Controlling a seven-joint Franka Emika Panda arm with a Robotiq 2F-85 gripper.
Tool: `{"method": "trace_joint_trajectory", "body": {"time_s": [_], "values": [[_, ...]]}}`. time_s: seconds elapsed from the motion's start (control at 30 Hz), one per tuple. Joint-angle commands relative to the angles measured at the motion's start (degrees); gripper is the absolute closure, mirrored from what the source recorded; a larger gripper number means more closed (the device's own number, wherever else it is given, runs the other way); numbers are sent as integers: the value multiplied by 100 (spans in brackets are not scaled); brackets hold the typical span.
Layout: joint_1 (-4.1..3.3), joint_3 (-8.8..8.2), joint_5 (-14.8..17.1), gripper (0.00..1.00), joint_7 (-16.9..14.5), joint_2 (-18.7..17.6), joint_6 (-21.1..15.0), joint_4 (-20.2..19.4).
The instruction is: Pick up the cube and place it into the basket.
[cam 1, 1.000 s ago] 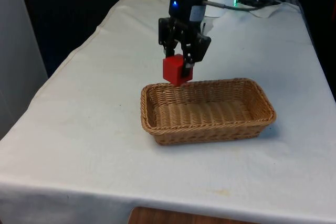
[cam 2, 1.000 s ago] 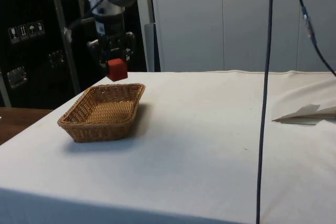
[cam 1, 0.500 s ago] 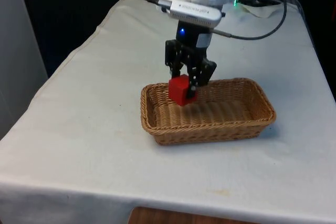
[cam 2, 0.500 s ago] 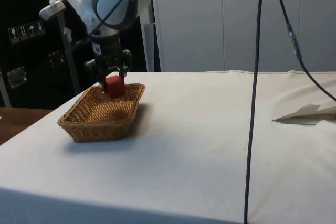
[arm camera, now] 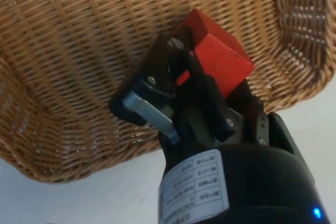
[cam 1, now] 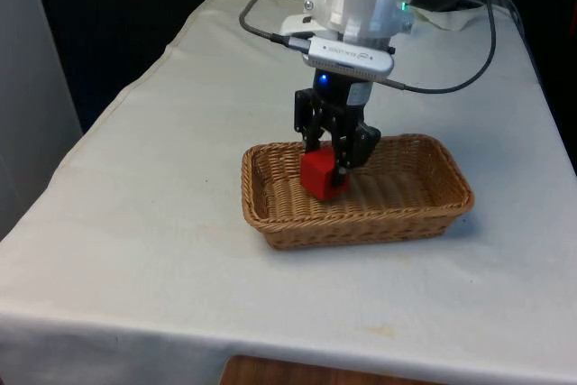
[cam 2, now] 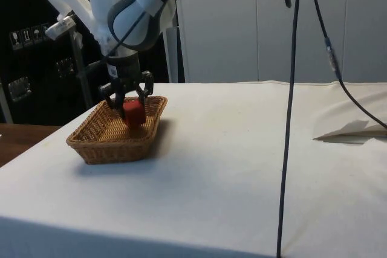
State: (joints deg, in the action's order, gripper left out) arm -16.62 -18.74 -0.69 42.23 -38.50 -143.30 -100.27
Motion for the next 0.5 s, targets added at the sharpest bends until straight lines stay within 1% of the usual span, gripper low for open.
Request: {"method": "trace_joint_trajectory", "body": {"time_s": [0.0, 0.03, 0.1, 0.13, 0.3, 0.33, 0.37, 0.47], "values": [[-11, 29, 23, 97, 40, -46, -34, 34], [-6, 17, 0, 97, 11, -11, -6, 0], [-23, 40, 11, 97, 63, -63, -23, 63], [-46, 52, 6, 97, 97, -109, -11, 109], [-69, 74, 6, 97, 138, -189, 23, 235], [-57, 74, 0, 97, 120, -178, 6, 212], [-69, 74, 6, 97, 143, -201, 34, 258], [-63, 74, 6, 97, 132, -223, 52, 298]]}}
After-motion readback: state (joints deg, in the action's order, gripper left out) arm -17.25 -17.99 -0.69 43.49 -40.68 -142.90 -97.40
